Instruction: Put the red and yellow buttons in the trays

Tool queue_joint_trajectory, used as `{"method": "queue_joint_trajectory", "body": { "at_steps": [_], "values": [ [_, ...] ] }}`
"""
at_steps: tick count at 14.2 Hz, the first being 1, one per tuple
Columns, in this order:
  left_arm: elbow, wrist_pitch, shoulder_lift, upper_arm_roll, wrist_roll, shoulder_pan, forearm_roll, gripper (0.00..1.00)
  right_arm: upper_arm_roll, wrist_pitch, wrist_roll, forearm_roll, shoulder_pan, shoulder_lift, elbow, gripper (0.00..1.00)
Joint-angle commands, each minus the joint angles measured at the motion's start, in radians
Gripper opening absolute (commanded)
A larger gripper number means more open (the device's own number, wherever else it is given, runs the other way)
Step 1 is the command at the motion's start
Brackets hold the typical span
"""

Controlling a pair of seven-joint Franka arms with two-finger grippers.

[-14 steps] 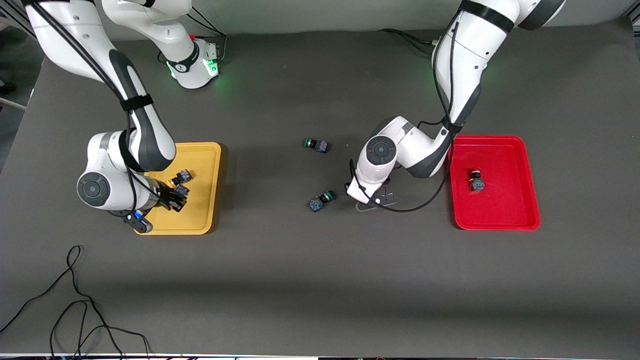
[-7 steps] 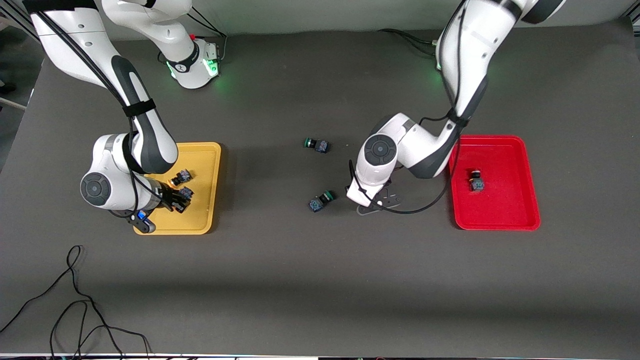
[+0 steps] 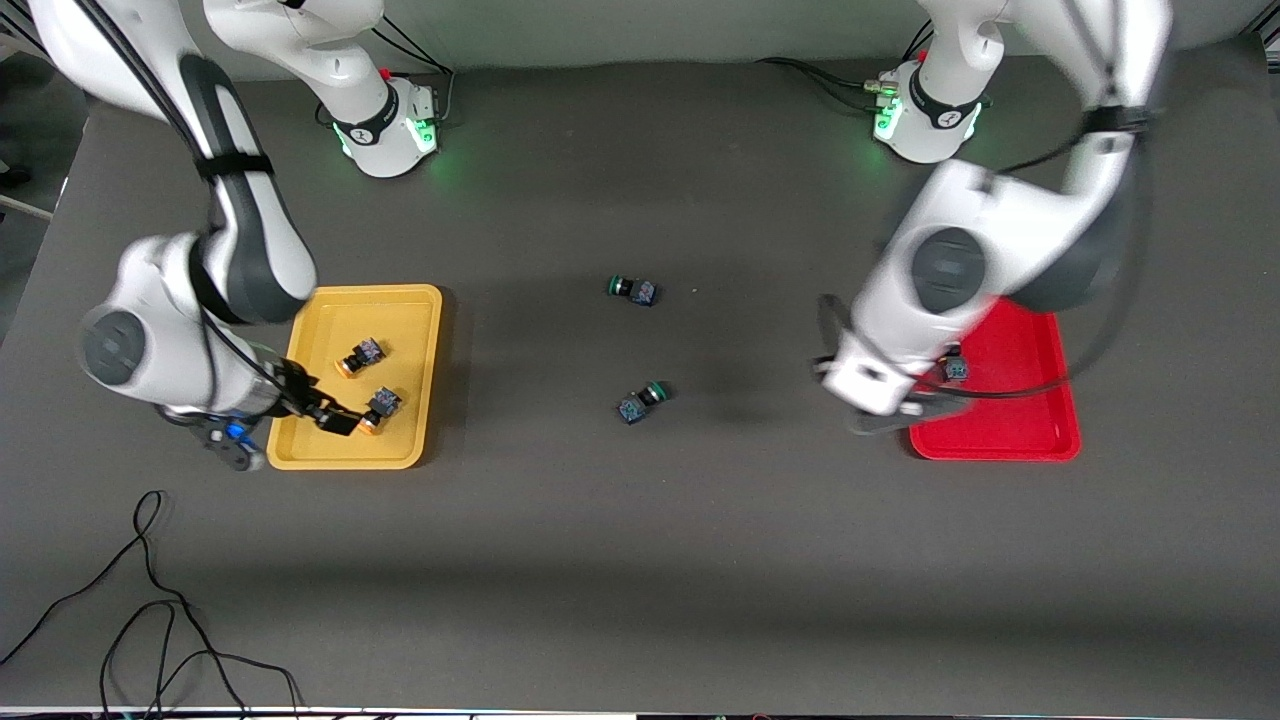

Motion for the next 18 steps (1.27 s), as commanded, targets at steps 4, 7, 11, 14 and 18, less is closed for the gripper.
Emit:
{"method": "queue_joint_trajectory", "body": {
  "at_steps": [4,7,11,14,18],
  "values": [
    [-0.263,0.083,-0.127,-0.001,0.631,0.399,-0.023,0.13,-0.010,-0.041,-0.389,-0.077,0.038,-0.228,0.029,1.00],
    [-0.446,0.340,-0.104,0.003,0.719,0.462,0.004,0.13,-0.050,-0.184,-0.560,-0.100,0.035,-0.271,0.100,1.00],
    [-0.562,0.587,-0.003,0.003,0.722,0.504,0.066,0.35,-0.064,-0.274,-0.597,-0.099,0.035,-0.302,0.165,1.00],
    [-0.527,0.532,-0.015,0.002,0.733,0.504,0.066,1.00,-0.074,-0.341,-0.598,-0.091,0.033,-0.296,0.208,1.00],
    [-0.271,0.124,-0.073,-0.007,0.742,0.499,0.054,1.00,-0.070,-0.380,-0.595,-0.088,0.038,-0.303,0.210,1.00]
  ]
}}
